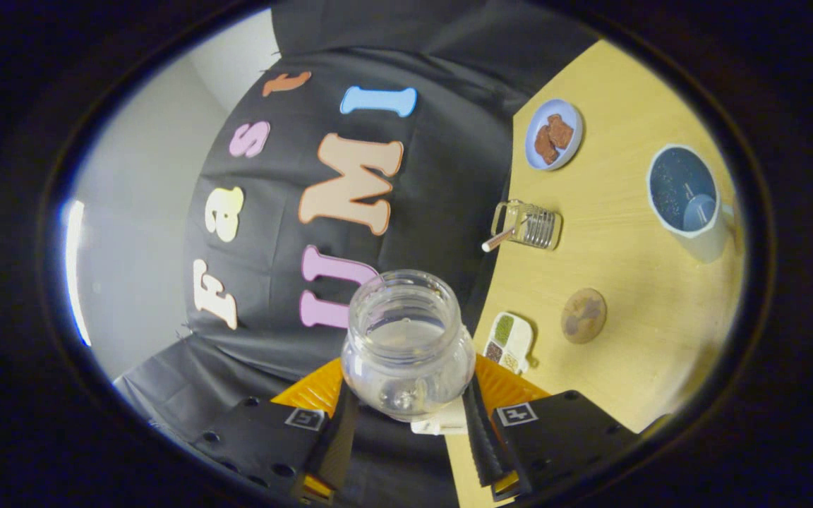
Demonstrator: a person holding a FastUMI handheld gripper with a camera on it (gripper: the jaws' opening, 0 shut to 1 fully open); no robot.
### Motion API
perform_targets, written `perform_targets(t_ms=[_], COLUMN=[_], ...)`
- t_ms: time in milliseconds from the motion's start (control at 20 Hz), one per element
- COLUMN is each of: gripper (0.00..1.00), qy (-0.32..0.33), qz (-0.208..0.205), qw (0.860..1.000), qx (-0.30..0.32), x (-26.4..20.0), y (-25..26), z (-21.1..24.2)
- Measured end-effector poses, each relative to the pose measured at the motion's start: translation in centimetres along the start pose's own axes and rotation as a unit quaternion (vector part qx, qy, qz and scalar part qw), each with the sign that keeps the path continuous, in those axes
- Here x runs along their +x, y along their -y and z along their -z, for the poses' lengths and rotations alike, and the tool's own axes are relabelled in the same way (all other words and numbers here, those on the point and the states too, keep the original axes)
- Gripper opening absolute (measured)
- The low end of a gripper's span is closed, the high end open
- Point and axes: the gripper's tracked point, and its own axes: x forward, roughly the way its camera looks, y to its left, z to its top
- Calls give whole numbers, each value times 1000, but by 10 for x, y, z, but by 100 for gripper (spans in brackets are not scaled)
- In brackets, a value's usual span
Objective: Take the bottle from table, then pour the juice into the cup, finally place the bottle on the coaster
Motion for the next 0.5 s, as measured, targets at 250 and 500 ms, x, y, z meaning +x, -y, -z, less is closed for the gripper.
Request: perform_targets(t_ms=[250,500], gripper=[73,73], qy=[43,74], qz=[-19,-36], qw=[997,990], qx=[57,112], x=[2,10], y=[-4,-6], z=[-29,-53])
